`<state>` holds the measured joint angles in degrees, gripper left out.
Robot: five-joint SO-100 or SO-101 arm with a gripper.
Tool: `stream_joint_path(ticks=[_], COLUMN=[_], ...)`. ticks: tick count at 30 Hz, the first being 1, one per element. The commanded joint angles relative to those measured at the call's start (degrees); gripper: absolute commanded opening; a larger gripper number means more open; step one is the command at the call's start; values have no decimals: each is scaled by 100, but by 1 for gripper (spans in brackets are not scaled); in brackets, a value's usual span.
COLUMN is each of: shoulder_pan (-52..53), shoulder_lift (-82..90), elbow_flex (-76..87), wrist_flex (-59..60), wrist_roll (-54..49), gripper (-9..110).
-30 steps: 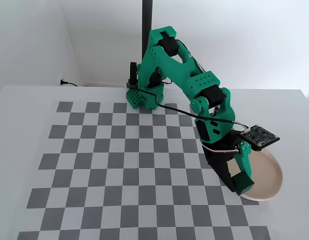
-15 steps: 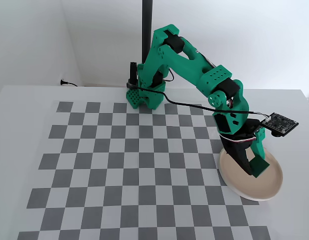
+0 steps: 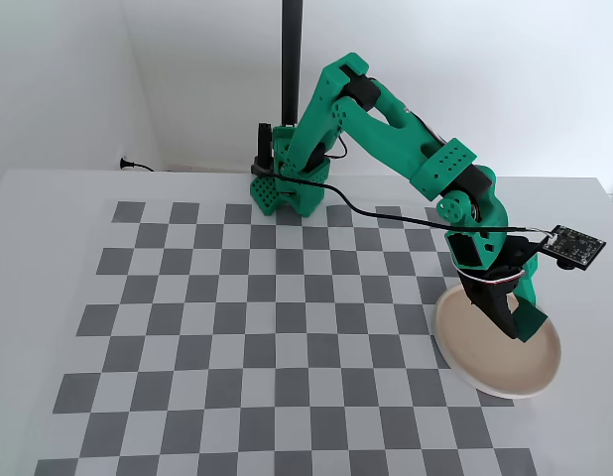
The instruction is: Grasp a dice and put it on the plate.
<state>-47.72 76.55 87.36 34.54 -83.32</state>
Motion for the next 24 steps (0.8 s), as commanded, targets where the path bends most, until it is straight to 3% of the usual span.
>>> stream_joint_path(ticks=[1,15,20,24], shoulder_pan=[-9,-53,-132,-149], shoulder_lift=[-105,-949,-826,-738], elbow_flex=[-158,-167,-167,-167], wrist_flex=[-308,-589,-483,-404], wrist_roll=[105,466,510,519], gripper=[-4,-4,15,18])
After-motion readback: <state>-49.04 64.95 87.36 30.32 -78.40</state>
